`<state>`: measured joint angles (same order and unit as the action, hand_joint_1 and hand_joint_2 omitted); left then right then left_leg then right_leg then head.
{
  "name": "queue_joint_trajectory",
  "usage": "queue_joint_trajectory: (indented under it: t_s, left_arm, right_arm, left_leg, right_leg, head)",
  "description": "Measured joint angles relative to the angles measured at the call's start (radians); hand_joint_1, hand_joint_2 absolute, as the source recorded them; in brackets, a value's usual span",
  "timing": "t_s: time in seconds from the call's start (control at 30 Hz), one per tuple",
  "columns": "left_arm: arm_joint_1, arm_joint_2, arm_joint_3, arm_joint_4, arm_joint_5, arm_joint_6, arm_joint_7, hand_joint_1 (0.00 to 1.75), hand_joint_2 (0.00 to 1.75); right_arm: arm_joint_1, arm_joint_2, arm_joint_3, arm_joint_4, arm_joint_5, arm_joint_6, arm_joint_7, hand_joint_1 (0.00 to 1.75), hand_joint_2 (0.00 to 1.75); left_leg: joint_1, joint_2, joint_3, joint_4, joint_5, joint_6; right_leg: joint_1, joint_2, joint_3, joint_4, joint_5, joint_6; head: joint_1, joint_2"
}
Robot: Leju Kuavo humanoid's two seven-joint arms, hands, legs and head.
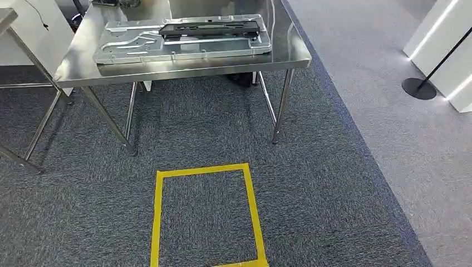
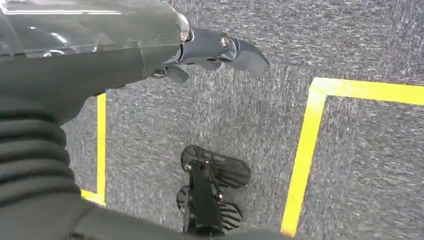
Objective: Take the parts from the cabinet and place them on the table.
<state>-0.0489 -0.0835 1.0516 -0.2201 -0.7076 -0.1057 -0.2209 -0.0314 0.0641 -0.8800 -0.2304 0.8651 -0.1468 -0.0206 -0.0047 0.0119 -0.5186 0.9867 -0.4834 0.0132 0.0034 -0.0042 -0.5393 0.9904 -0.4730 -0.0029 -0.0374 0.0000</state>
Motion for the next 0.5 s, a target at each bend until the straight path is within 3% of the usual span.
queue_joint_trajectory:
  t_s: [0.23,0.27,0.43,0.47,0.5]
  left_arm:
    - [0.03,0.011,-0.156,-0.022,0.11,0.017,0.035,0.0,0.0]
    - [0.034,0.013,-0.179,-0.025,0.126,0.019,0.039,0.0,0.0]
    - [0.056,0.021,-0.291,-0.042,0.205,0.03,0.063,0.0,0.0]
    - [0.06,0.022,-0.315,-0.044,0.22,0.033,0.069,0.0,0.0]
    - [0.064,0.023,-0.332,-0.048,0.233,0.035,0.072,0.0,0.0]
  right_arm:
    - [0.025,-0.009,0.129,-0.021,-0.134,0.023,0.003,0.0,0.0]
    - [0.029,-0.01,0.148,-0.024,-0.154,0.024,0.003,0.0,1.75]
    - [0.047,-0.017,0.242,-0.039,-0.249,0.042,0.006,0.0,1.75]
    - [0.05,-0.019,0.259,-0.041,-0.267,0.042,0.007,0.0,0.0]
    - [0.053,-0.019,0.276,-0.045,-0.284,0.045,0.008,0.0,0.0]
  left_leg:
    - [0.0,0.0,0.0,0.0,0.0,0.0]
    - [0.0,0.0,0.0,0.0,0.0,0.0]
    - [0.0,0.0,0.0,0.0,0.0,0.0]
    - [0.0,0.0,0.0,0.0,0.0,0.0]
    - [0.0,0.0,0.0,0.0,0.0,0.0]
  right_leg:
    - [0.0,0.0,0.0,0.0,0.0,0.0]
    - [0.0,0.0,0.0,0.0,0.0,0.0]
    - [0.0,0.0,0.0,0.0,0.0,0.0]
    - [0.0,0.0,0.0,0.0,0.0,0.0]
    - [0.0,0.0,0.0,0.0,0.0,0.0]
  head:
    - [0.0,0.0]
    - [0.0,0.0]
    - [0.0,0.0]
    - [0.0,0.0]
    - [0.0,0.0]
